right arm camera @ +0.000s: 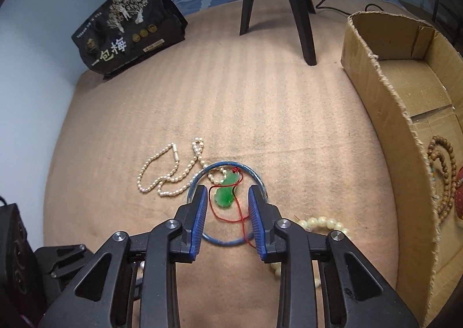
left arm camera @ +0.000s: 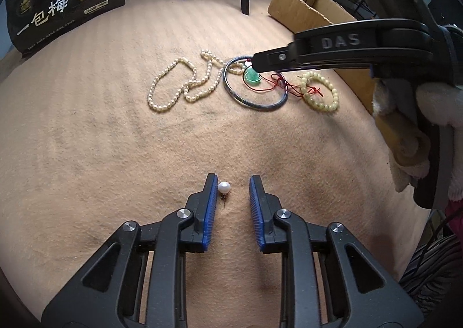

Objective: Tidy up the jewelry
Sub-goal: 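Grasp the pearl with the left gripper while the right gripper grasps the green pendant, then carry the pearl and the jade bangle into the box and open both grippers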

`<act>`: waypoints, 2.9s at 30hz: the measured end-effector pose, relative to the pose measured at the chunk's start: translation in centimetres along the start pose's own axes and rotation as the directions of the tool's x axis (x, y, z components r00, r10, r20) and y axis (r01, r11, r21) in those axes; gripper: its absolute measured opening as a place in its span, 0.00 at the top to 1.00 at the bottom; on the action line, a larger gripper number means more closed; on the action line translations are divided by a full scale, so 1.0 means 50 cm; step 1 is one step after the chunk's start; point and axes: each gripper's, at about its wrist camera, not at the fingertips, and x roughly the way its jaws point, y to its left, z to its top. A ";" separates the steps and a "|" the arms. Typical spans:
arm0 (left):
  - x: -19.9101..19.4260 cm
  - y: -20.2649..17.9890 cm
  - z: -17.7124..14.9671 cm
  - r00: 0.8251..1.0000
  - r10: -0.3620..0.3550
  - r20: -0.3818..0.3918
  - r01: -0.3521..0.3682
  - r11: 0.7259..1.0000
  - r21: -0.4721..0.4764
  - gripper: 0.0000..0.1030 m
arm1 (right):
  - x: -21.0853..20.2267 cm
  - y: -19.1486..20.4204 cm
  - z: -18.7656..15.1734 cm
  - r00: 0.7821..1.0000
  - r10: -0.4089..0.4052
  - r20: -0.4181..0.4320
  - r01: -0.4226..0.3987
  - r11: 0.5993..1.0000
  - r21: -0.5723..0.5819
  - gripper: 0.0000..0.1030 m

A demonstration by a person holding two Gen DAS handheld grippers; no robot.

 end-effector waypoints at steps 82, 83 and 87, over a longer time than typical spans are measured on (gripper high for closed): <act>-0.166 -0.109 0.124 0.956 -0.055 0.287 0.059 0.998 -0.003 0.94 | -0.384 -0.129 -0.026 0.923 -0.032 0.383 0.014 0.999 0.050 0.95; -0.167 -0.113 0.129 0.955 -0.058 0.292 0.061 0.998 -0.002 0.94 | -0.387 -0.135 -0.028 0.922 -0.036 0.386 0.017 0.998 0.052 0.95; -0.168 -0.134 0.150 0.949 -0.067 0.308 0.067 0.998 0.009 0.94 | -0.404 -0.159 -0.034 0.915 -0.067 0.399 0.045 0.997 0.064 0.95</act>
